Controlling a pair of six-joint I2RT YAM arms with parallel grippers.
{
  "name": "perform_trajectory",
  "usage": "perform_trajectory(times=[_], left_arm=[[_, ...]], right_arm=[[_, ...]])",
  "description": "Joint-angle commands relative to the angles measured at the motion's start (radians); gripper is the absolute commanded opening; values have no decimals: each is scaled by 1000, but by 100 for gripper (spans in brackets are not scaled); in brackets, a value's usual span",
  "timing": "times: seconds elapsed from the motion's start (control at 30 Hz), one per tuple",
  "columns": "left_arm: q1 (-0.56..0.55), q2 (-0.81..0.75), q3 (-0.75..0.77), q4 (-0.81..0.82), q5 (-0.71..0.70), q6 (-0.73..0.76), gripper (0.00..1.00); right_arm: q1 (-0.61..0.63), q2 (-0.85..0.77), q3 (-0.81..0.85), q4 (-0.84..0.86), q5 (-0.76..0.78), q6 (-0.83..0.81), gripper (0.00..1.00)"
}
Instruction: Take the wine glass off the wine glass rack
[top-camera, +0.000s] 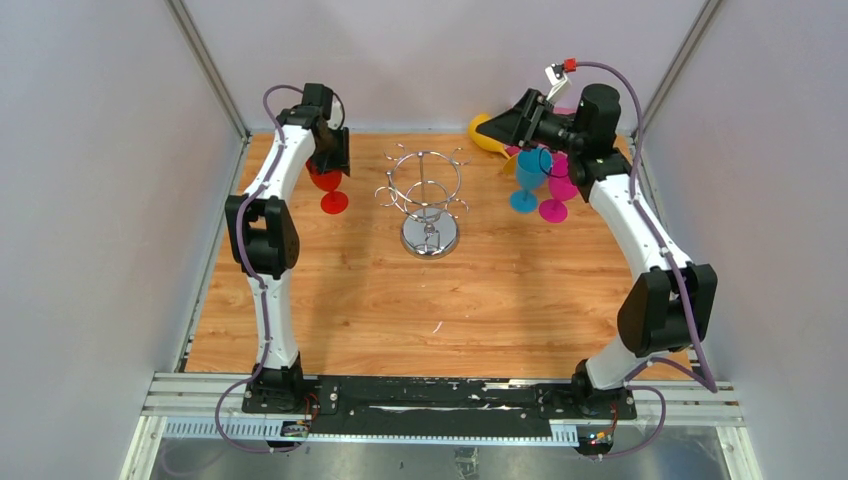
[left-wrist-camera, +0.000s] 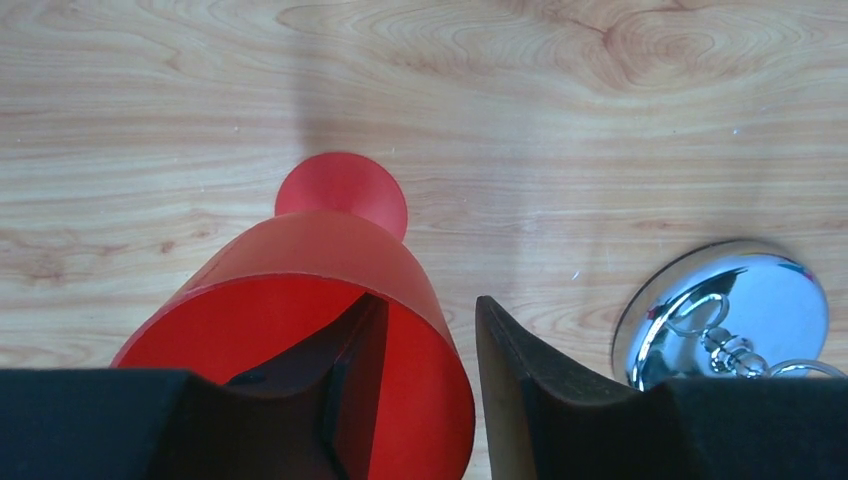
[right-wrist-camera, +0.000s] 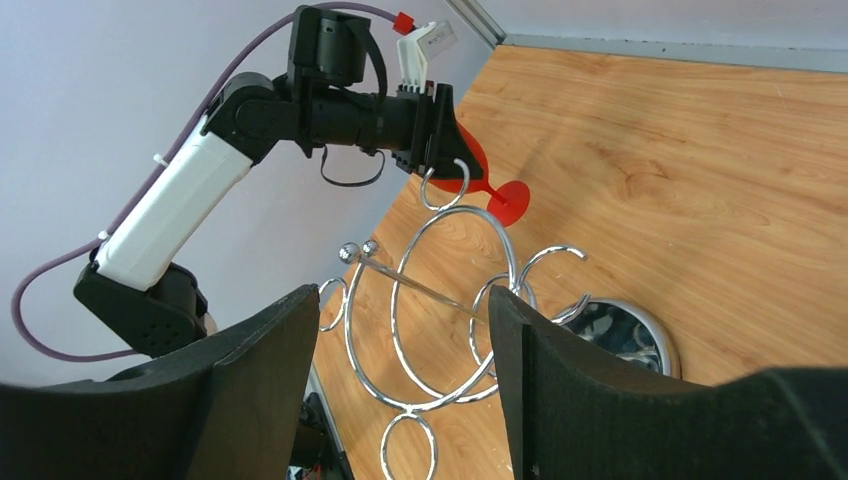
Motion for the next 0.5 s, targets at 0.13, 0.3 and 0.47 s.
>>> perform_trajectory(times=[0.13, 0.3, 0.47], left_arm=[[-5, 7, 77, 13, 32, 15, 48], [-6, -24, 104, 33, 58, 13, 49], [-17, -122, 93, 109, 79, 11, 49]], right_arm=[[-5, 80, 119, -78, -4, -60, 68], [9, 154, 251, -227, 29, -154, 68], [50, 284, 505, -504, 132, -342, 69]])
